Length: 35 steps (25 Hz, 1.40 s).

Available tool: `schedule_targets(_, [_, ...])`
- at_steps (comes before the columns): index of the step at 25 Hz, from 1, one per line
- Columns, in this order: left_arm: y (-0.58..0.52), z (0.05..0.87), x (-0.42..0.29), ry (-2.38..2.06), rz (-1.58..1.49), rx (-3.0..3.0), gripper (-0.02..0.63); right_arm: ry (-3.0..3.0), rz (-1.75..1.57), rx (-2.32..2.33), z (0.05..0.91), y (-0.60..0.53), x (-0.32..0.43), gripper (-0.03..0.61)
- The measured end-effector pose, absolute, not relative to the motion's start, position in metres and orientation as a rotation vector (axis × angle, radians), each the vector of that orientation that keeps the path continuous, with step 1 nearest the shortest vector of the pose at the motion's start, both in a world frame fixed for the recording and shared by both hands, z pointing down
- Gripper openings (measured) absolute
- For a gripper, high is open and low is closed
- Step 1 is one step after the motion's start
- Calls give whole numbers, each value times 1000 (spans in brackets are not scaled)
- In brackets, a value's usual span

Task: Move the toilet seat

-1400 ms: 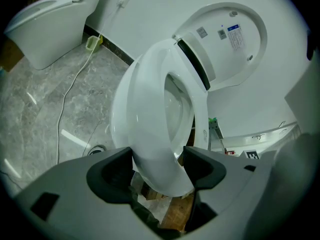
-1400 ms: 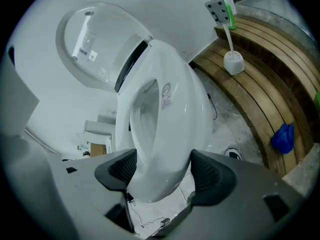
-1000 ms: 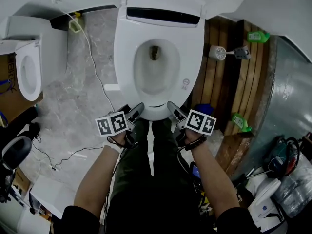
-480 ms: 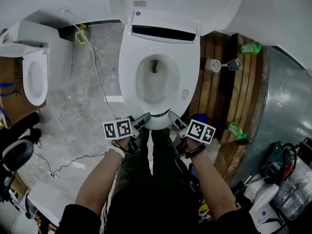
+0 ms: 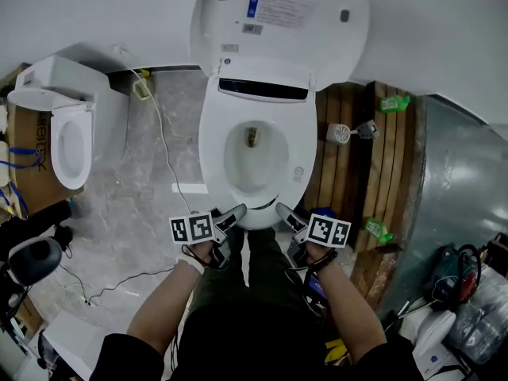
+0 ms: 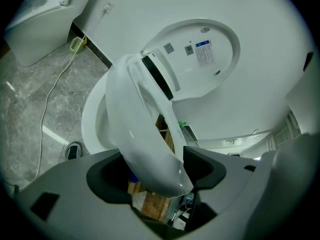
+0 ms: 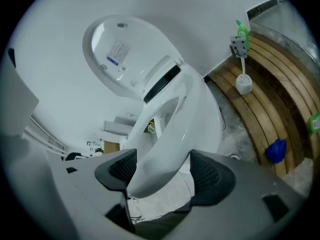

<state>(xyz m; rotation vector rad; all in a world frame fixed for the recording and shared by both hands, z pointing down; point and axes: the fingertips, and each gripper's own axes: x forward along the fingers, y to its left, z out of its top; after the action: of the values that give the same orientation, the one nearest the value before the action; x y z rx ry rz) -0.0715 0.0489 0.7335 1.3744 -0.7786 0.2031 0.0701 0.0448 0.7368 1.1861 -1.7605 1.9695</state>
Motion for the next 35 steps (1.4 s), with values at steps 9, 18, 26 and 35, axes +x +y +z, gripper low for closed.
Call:
schedule_targets(9, [29, 689, -70, -812, 155, 1368, 307, -1885, 1782, 1371, 660, 25, 100, 328])
schedule_targets(18, [0, 639, -65, -834, 132, 1436, 311, -2160, 1411, 1309, 569, -6, 86, 328])
schedule_targets(26, [-24, 597, -64, -806, 89, 1481, 324, -2239, 1064, 1244, 533, -16, 54, 328])
schedule_targets(35, [-53, 558, -62, -787, 38, 1509, 351, -2257, 865, 1251, 511, -34, 51, 328])
